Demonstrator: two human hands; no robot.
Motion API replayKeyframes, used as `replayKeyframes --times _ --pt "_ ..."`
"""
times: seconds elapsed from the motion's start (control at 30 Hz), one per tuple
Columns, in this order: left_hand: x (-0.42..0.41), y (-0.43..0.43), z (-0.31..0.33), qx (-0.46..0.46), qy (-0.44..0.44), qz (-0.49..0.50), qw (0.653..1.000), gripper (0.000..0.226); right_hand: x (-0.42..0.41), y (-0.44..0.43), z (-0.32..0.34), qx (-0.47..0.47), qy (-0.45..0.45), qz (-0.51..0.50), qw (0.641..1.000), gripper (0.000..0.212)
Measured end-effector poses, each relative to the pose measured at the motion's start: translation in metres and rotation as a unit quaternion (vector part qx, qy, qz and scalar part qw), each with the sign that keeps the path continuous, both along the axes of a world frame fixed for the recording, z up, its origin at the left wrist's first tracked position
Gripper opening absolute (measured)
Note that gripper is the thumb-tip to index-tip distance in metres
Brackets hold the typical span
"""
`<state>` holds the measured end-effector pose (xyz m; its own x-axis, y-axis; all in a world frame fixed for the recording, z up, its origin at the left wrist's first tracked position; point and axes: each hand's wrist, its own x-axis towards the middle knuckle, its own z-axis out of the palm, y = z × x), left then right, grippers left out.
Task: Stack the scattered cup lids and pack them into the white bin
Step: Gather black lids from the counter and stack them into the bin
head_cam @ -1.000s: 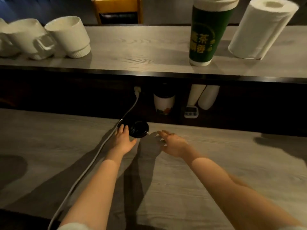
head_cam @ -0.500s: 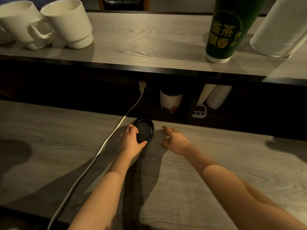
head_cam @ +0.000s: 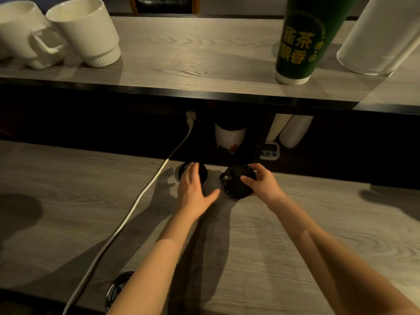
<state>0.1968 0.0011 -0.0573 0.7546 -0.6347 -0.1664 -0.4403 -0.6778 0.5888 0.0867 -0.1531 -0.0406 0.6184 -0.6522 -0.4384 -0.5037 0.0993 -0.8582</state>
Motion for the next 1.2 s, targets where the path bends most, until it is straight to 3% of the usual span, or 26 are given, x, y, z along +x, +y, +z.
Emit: replayKeyframes --times 0.17,0.3,0.4,0.67,0.93,1.2 --pt "0.039 -0.014 -0.020 0.102 0.018 0.070 0.992 0.107 -0.010 0.000 -0.009 0.026 0.011 -0.036 0.999 0.042" --pt "0.038 -0.024 -0.024 0.142 -0.004 0.066 0.988 0.092 -0.015 0.000 -0.011 0.055 -0.003 -0.058 0.997 0.040" --pt "0.029 -0.025 -0.024 0.133 -0.032 0.061 0.989 0.086 -0.019 0.000 -0.010 0.063 -0.002 -0.071 0.996 0.041" --pt "-0.005 -0.009 -0.004 0.053 0.032 0.077 0.995 0.097 -0.034 0.009 0.007 0.097 -0.051 -0.088 0.990 0.039" --pt "-0.044 0.046 0.031 -0.013 0.000 0.094 0.995 0.090 -0.050 0.041 0.022 0.087 -0.085 -0.037 0.992 0.038" --pt "-0.058 0.133 0.020 0.039 0.019 0.191 0.981 0.091 -0.054 0.088 0.016 0.081 -0.061 0.009 0.995 0.026"
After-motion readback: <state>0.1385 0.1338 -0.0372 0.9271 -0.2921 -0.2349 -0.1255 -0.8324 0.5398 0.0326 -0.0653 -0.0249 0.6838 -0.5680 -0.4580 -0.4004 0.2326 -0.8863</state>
